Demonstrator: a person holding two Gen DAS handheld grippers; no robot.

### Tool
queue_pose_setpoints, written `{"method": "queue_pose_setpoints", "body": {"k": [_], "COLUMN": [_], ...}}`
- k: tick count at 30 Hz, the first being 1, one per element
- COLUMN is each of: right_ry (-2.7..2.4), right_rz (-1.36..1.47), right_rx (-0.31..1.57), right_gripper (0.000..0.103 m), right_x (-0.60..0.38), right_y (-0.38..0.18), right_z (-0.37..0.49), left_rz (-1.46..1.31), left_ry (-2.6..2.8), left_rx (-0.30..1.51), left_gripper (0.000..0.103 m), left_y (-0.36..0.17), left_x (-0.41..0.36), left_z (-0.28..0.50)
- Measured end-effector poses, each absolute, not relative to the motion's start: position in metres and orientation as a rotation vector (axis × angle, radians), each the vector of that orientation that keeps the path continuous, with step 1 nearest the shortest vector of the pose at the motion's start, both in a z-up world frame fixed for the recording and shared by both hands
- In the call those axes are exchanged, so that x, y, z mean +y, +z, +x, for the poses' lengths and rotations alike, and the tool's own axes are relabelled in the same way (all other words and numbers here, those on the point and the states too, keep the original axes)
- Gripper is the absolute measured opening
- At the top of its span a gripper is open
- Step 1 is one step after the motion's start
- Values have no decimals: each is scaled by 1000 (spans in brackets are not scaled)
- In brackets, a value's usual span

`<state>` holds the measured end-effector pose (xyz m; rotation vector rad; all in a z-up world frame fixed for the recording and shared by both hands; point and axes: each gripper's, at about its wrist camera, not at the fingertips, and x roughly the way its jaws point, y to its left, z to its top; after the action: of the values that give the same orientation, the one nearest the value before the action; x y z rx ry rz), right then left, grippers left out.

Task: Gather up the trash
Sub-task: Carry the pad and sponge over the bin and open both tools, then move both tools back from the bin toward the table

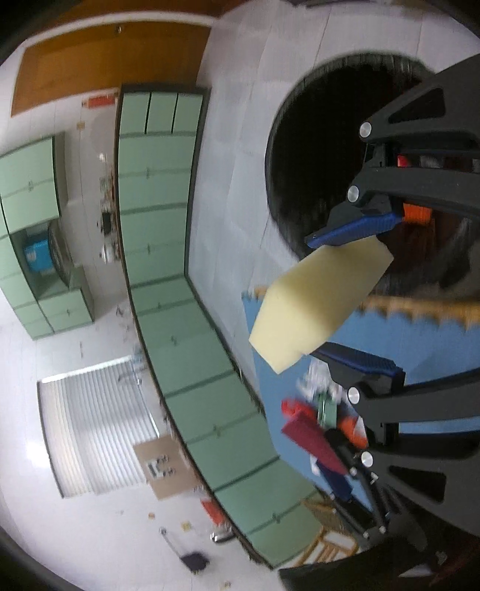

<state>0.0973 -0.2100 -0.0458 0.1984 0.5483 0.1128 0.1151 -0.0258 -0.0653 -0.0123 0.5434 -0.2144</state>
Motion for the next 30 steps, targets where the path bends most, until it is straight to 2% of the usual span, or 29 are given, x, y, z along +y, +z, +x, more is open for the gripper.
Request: {"method": "queue_pose_setpoints", "body": {"k": [17,20,24,26,30], "right_ry": [-119,-142,-181,-197,-222], "right_rz": [209,218,218,218,241], "right_rx": [645,657,677,675,653], "right_gripper": [53,57,71,74,87], "right_x": [-325,-334,-345,-352,-352], "right_y": [-98,-104,-111,-112,-105], "right_z": [110,110,112,109,102], "left_rz": [34,44,28,28,29], "left_ry": [-379,-414,-451,-458,-445], "left_rx": [633,657,678,673,655], "left_gripper": [53,57,76,76,77], "left_y": [-110,-116,-118,-116,-110], "left_x": [-157,-172,-177,-176,-162], "left_z": [186,194,199,198,193]}}
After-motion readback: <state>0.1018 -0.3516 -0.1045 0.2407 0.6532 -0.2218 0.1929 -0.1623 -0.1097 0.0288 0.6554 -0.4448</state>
